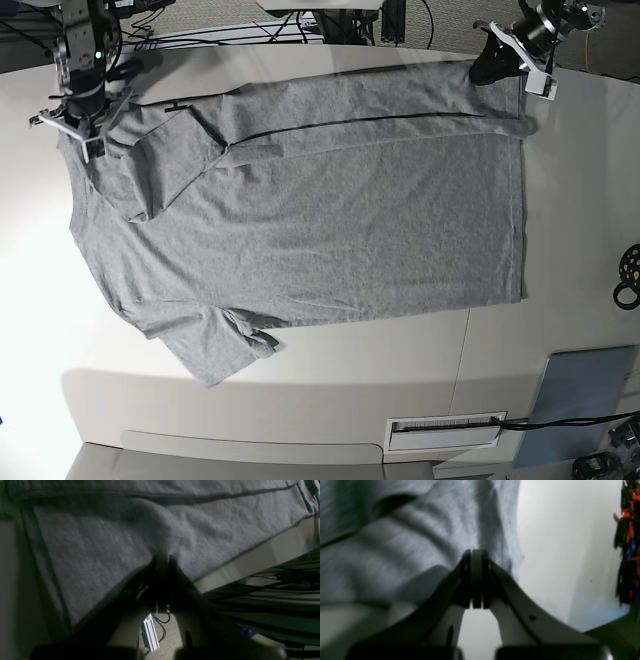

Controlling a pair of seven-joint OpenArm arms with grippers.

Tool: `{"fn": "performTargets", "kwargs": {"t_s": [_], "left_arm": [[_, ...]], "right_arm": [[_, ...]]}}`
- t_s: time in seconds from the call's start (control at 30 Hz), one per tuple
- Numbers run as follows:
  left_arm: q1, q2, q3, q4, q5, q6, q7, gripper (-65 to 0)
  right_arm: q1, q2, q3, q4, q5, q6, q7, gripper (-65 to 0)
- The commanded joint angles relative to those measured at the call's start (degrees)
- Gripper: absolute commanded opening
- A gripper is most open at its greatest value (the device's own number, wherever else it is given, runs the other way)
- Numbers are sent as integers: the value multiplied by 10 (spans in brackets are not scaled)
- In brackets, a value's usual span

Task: Fold the T-shirt properly
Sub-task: 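Drag the shirt further toward the robot base, then open both grippers, then move right gripper to the sleeve, left gripper to the opposite hem corner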

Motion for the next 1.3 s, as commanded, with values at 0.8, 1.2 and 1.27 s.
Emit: {"fn": "performTargets", "kwargs": {"t_s": [0.8,1.2,1.27], "left_arm": [[49,-40,2,-10,128,49,88,-650],[73,-76,2,35,65,49,87,-650],[73,-86,2,65,55,49,87,-650]], "right_arm": [[-138,9,5,-24,-78,-33,8,-650],[-141,9,5,61,-79,-92,39,-650],[-140,9,5,83,-85,-119,41,-650]]}}
